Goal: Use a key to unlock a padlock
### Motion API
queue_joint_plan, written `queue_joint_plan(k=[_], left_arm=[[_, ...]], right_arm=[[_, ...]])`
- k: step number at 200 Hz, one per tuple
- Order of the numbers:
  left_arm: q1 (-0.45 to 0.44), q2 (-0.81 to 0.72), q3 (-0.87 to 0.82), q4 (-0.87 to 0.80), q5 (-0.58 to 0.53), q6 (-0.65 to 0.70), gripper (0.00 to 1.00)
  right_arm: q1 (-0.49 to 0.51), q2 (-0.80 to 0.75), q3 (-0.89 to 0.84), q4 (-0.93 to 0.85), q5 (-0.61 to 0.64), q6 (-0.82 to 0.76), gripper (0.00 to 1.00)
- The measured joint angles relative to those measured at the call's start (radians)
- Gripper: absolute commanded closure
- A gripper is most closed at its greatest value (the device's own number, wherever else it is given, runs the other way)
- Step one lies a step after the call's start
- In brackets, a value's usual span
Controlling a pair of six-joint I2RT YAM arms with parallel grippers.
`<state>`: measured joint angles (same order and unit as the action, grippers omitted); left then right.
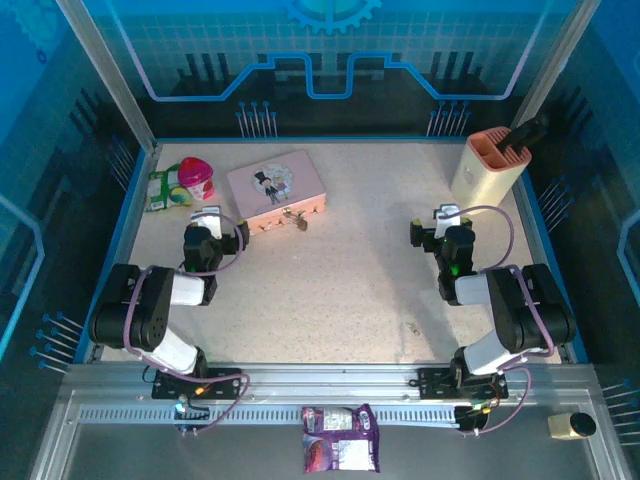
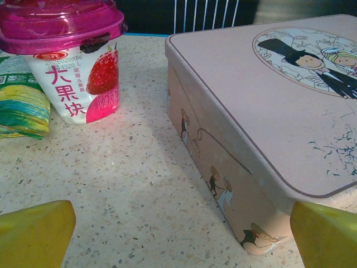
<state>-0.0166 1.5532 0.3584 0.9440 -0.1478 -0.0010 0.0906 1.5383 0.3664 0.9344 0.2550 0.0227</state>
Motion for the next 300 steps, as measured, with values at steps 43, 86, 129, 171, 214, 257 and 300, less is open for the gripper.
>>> queue_joint_plan(k=[43, 86, 129, 171, 214, 257, 300], left_arm=[[0.0, 0.0, 0.0, 0.0, 0.0, 0.0, 0.01], [0.0, 0.0, 0.0, 0.0, 0.0, 0.0, 0.01], [0.0, 0.0, 0.0, 0.0, 0.0, 0.0, 0.01], [0.0, 0.0, 0.0, 0.0, 0.0, 0.0, 0.01], [0.0, 0.0, 0.0, 0.001, 0.0, 0.0, 0.01], [-0.002, 0.0, -0.069, 0.116, 0.008, 0.003, 0.01], [-0.023, -0.019, -0.167, 0.245, 0.018, 0.018, 0.01]], right_arm=[[0.0, 0.0, 0.0, 0.0, 0.0, 0.0, 0.0], [0.0, 0.0, 0.0, 0.0, 0.0, 0.0, 0.0], [0.0, 0.0, 0.0, 0.0, 0.003, 0.0, 0.0], [0.0, 0.0, 0.0, 0.0, 0.003, 0.0, 0.0], [0.0, 0.0, 0.0, 0.0, 0.003, 0.0, 0.0], [0.001, 0.0, 0.0, 0.0, 0.003, 0.0, 0.0], [0.027, 0.0, -0.017, 0.035, -0.026, -0.037, 0.0]])
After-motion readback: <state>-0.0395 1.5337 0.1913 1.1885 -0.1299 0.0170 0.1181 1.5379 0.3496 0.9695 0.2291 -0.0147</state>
